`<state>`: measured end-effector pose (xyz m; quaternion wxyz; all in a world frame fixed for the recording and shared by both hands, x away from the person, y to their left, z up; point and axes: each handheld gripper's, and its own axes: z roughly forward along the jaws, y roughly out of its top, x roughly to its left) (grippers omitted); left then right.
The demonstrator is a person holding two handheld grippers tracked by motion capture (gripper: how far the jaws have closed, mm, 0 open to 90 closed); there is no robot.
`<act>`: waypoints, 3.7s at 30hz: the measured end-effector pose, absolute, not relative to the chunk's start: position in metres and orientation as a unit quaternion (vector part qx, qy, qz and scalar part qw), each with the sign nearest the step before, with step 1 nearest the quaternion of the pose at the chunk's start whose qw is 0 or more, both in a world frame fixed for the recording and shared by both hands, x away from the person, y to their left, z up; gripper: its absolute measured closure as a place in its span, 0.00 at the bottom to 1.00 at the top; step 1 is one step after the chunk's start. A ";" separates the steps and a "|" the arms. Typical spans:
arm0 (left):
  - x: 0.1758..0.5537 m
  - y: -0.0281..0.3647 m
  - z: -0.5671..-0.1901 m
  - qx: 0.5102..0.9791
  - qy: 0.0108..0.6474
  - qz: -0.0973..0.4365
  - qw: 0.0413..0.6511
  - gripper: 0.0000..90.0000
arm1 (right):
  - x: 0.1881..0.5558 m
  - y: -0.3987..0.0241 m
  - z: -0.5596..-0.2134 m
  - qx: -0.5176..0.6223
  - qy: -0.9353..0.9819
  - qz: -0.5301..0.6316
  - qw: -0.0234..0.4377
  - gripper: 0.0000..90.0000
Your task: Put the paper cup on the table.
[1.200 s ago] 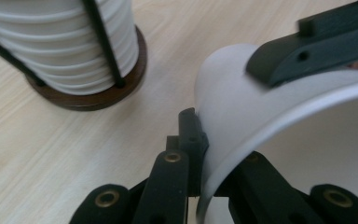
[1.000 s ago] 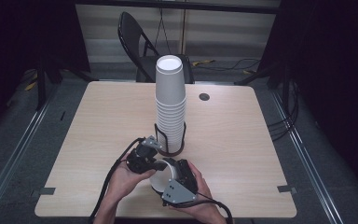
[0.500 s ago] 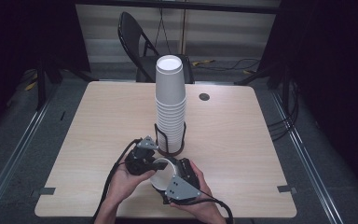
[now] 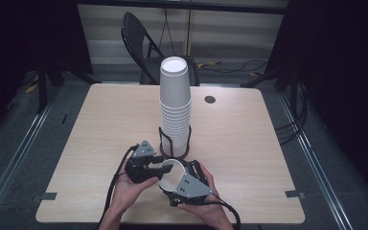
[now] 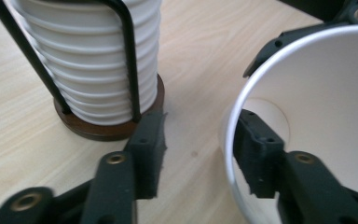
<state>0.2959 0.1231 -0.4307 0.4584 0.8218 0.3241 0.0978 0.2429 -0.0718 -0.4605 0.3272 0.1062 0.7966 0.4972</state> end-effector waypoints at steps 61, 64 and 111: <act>0.270 0.167 -0.495 0.689 0.385 0.262 0.556 0.17 | 0.346 -0.172 -0.437 0.377 0.685 0.548 0.298 0.13; 0.268 0.167 -0.495 0.683 0.381 0.272 0.561 0.17 | 0.358 -0.174 -0.436 0.389 0.679 0.550 0.293 0.13; 0.265 0.169 -0.496 0.666 0.391 0.280 0.570 0.18 | 0.407 -0.174 -0.477 0.431 0.678 0.522 0.285 0.12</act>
